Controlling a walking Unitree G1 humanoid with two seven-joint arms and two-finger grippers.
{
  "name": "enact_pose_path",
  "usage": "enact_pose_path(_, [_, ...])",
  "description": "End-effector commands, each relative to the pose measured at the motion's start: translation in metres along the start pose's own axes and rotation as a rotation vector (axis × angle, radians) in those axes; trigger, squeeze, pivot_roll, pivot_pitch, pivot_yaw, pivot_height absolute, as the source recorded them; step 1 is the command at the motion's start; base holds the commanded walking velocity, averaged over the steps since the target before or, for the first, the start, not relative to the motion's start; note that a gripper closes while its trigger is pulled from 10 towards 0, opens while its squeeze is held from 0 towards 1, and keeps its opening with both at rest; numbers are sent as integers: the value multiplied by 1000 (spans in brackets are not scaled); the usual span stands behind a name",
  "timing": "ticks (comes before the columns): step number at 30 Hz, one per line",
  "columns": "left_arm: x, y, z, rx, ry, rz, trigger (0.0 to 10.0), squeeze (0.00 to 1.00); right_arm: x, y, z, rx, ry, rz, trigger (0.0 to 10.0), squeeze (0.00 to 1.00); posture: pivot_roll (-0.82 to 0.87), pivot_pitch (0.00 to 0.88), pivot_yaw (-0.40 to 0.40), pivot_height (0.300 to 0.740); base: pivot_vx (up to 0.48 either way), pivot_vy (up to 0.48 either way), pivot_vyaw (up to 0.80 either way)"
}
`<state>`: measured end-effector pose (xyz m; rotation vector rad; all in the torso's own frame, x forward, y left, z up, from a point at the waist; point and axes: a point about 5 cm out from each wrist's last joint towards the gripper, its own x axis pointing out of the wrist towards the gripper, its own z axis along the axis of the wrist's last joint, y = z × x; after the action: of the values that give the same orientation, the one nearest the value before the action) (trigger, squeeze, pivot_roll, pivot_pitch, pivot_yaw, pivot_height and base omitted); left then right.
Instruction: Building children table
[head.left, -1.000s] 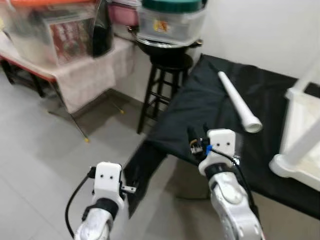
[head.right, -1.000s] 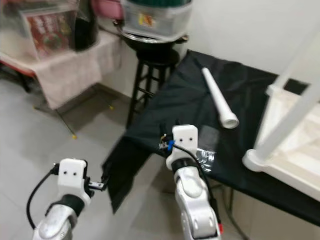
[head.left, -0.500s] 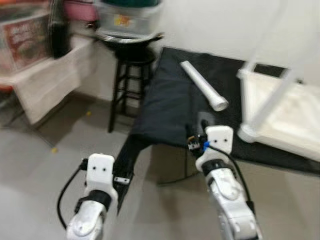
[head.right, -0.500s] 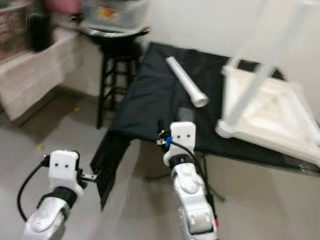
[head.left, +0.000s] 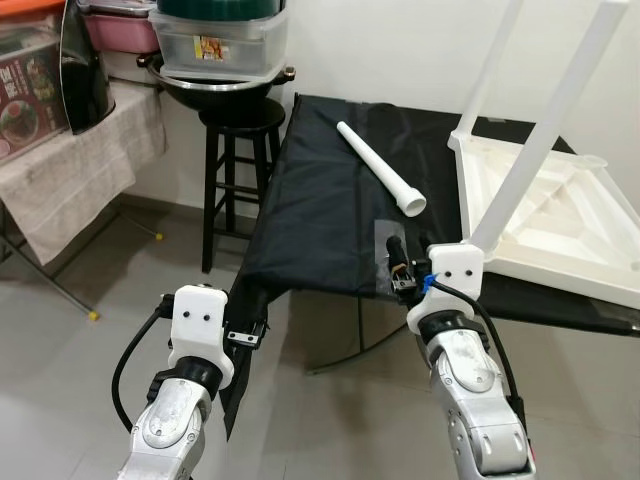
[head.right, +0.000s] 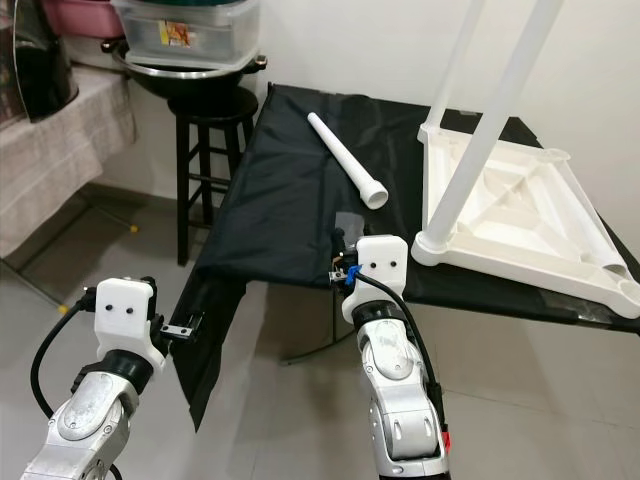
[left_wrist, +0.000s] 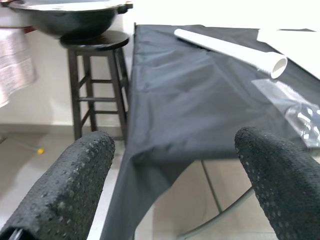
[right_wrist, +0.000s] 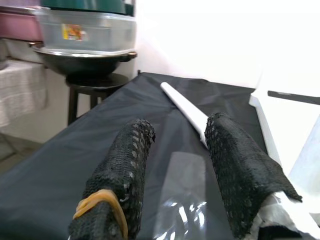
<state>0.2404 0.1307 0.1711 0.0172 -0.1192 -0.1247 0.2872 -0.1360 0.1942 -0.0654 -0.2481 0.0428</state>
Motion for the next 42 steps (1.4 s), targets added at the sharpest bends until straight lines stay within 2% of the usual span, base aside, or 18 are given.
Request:
enact_pose_path(1, [0, -1, 0, 11, 8, -7, 10000, 0, 1, -5, -2, 7, 10, -19, 10000, 0, 90, 116, -90, 740, 390, 0, 0])
enact_pose_path(3, [0, -1, -1, 14, 9, -11, 10000, 0, 2, -6, -2, 7, 11, -28, 10000, 0, 90, 118, -92, 740, 390, 0, 0])
enact_pose_path(4, [-1, -2, -1, 16, 10, -17, 10000, 0, 3, -9, 0, -10, -1, -52, 10000, 902, 90, 118, -92, 740, 394, 0, 0])
enact_pose_path(5, [-1, -2, -1, 16, 10, -17, 10000, 0, 3, -9, 0, -10, -1, -52, 10000, 902, 90, 118, -92, 740, 394, 0, 0])
enact_pose_path(6, [-1, -3, -1, 17, 10, -18, 10000, 0, 3, -11, 0, -14, -3, -57, 10000, 1000, 91, 118, -91, 740, 398, 0, 0])
enact_pose_path(11, [-1, -2, -2, 18, 13, -18, 10000, 0, 5, -16, 1, -29, -8, -84, 10000, 1000, 89, 117, -91, 740, 396, 0, 0])
enact_pose_path(16, [-1, -3, -3, 20, 18, -23, 10000, 0, 8, -21, 0, -82, 12, -120, 10000, 1000, 91, 117, -92, 740, 394, 0, 0])
enact_pose_path(17, [-1, -3, -3, 15, 25, -17, 10000, 0, 14, -26, -2, -98, 51, -168, 10000, 0, 92, 117, -93, 740, 311, 0, 0])
enact_pose_path(19, [-1, -3, -3, 13, 26, -16, 10000, 0, 15, -27, -2, -102, 60, -179, 10000, 0, 92, 116, -93, 740, 311, 0, 0])
enact_pose_path(23, [-1, -3, -7, 5, 40, -12, 10000, 0, 37, -40, -3, 3, 158, -304, 10000, 0, 92, 112, -93, 740, 0, 0, 0])
enact_pose_path(25, [-1, -3, -8, 2, 46, -12, 10000, 0, 50, -46, 3, 16, 140, -315, 10000, 0, 92, 110, -93, 740, 0, 0, 0])
enact_pose_path(27, [-2, -3, -8, 2, 48, -13, 10000, 0, 53, -48, 5, 21, 135, -312, 10000, 0, 92, 110, -93, 740, 0, 0, 0])
enact_pose_path(35, [-5, -3, -9, 8, 60, -16, 10000, 0, 103, -73, 13, 30, 227, -376, 10000, 0, 102, 127, -100, 740, 0, 0, 0])
enact_pose_path(37, [-5, -3, -9, 10, 62, -17, 10000, 0, 107, -75, 14, 34, 242, -385, 10000, 0, 102, 127, -100, 740, 0, 0, 0])
enact_pose_path(39, [-6, -3, -9, 10, 64, -17, 10000, 0, 113, -78, 15, 26, 270, -408, 10000, 0, 101, 133, -103, 740, 0, 0, 0])
enact_pose_path(42, [-9, -3, -10, 11, 72, -16, 10000, 0, 122, -90, 6, 54, 402, -465, 10000, 0, 106, 157, -114, 740, 0, 0, 0])
